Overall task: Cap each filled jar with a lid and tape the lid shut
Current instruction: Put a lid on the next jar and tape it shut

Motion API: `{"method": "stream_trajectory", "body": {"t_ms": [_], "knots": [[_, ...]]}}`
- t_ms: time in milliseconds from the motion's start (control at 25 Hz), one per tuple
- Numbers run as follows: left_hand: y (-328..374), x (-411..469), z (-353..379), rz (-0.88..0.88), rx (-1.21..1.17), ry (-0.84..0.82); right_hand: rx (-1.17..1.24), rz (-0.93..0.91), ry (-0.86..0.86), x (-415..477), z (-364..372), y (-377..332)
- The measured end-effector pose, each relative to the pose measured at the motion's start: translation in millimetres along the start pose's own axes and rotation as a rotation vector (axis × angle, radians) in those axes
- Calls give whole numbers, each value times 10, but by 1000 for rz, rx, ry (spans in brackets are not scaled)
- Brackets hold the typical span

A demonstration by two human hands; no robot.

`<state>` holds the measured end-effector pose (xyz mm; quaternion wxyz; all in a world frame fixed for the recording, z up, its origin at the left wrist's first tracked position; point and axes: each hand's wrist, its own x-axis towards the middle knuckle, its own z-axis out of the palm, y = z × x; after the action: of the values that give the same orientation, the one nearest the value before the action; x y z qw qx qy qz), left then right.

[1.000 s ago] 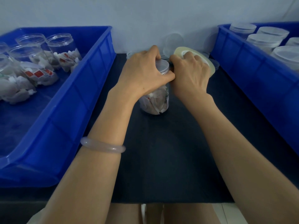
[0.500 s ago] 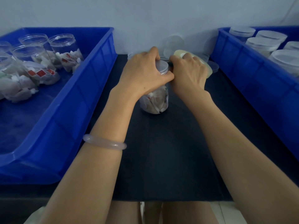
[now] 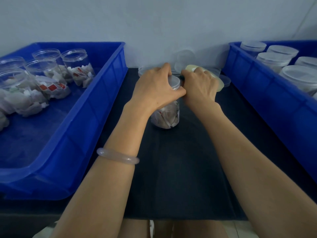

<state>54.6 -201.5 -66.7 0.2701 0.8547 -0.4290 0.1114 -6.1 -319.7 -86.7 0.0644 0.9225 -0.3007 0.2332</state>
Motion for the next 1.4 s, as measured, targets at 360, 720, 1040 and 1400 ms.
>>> {"method": "stream_trajectory", "body": {"t_ms": [360,720,1040,1400], "knots": [[77,-70,-22,10,11,-24,-3,62,-53,131,92,63],[78,-180,-6,99,-49,-47,227,-267,-113,-101,-22,389],[15,-234,0,43,-116,8,120,-253,-193,-688,160,458],[-2,-378,157,-49,-205,229,189,-211,-261,-778,127,460]]}}
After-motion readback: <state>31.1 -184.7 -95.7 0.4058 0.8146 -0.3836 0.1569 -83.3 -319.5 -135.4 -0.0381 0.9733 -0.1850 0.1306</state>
